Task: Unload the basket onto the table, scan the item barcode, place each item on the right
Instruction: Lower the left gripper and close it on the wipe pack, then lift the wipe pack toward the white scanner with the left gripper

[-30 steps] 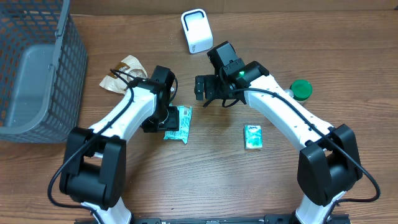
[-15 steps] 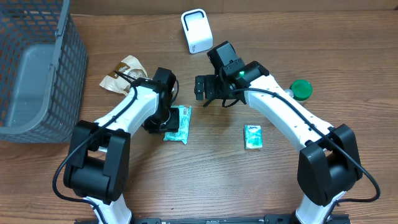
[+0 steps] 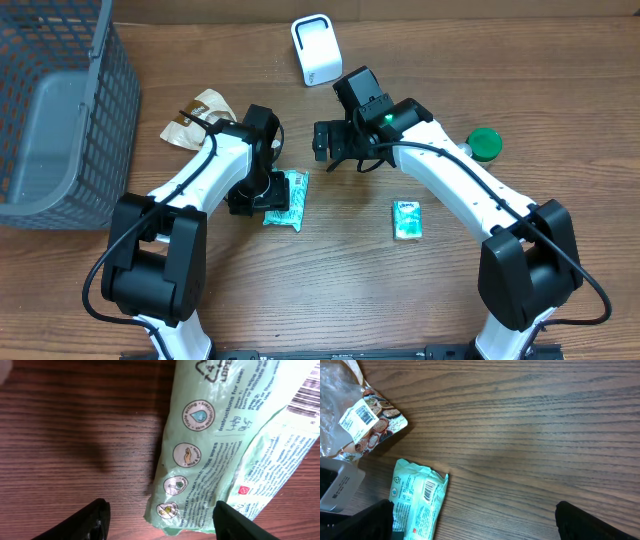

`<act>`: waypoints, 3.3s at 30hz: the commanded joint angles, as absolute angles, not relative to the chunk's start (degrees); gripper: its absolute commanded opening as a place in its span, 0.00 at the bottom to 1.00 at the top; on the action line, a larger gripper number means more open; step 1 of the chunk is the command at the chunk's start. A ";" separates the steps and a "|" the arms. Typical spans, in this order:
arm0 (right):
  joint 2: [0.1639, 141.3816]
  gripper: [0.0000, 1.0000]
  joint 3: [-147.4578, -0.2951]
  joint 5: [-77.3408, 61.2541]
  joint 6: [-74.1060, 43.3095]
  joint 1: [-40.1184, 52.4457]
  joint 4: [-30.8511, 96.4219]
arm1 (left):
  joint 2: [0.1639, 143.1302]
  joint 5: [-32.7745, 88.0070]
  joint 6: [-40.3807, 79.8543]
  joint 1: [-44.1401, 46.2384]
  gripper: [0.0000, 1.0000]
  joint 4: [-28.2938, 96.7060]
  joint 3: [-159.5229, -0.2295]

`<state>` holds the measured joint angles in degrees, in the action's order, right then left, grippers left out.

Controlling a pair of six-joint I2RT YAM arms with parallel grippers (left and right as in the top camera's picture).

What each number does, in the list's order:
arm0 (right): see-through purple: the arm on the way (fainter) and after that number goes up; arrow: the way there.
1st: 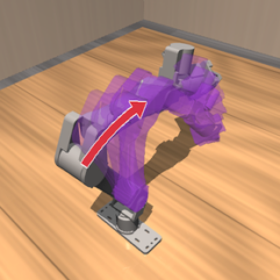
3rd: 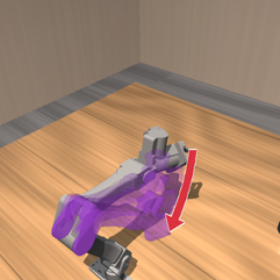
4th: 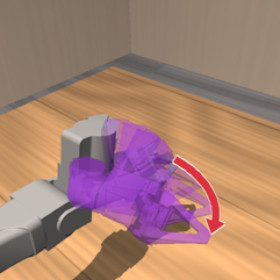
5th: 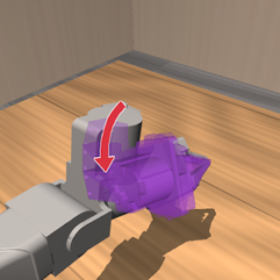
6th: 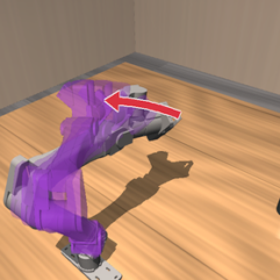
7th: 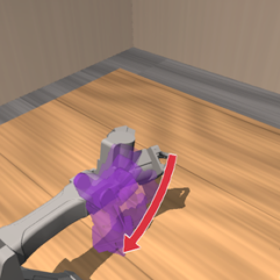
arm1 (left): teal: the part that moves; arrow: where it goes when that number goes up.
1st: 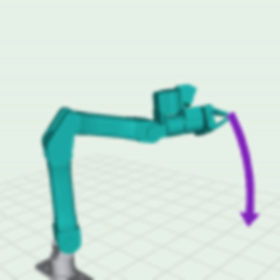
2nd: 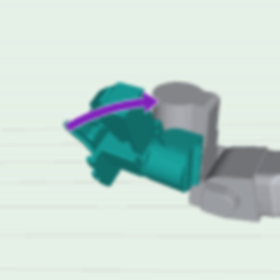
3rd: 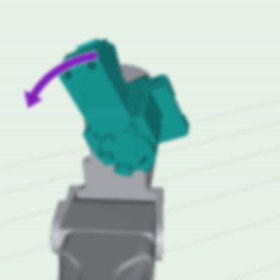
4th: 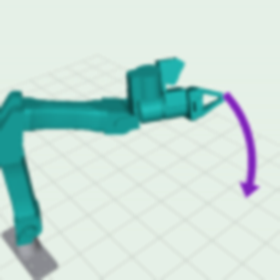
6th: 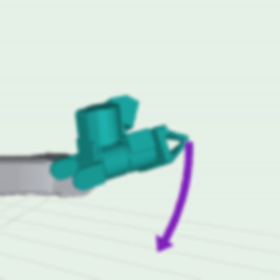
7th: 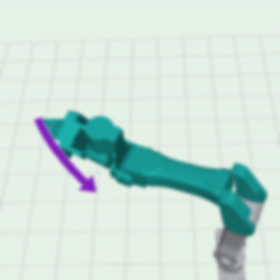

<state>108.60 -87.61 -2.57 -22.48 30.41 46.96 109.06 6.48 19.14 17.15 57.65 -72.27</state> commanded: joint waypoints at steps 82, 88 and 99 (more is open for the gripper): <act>107.24 1.00 -113.01 -12.49 -15.97 20.08 63.05 | 108.90 10.39 9.02 16.91 0.04 67.92 -94.00; 107.24 1.00 -121.51 -7.11 -15.99 9.30 70.41 | 108.88 10.57 11.29 16.91 0.04 66.83 -94.45; 107.37 1.00 -120.97 -4.32 -16.01 -5.04 80.40 | 108.88 -0.34 11.35 18.76 0.04 66.65 -104.99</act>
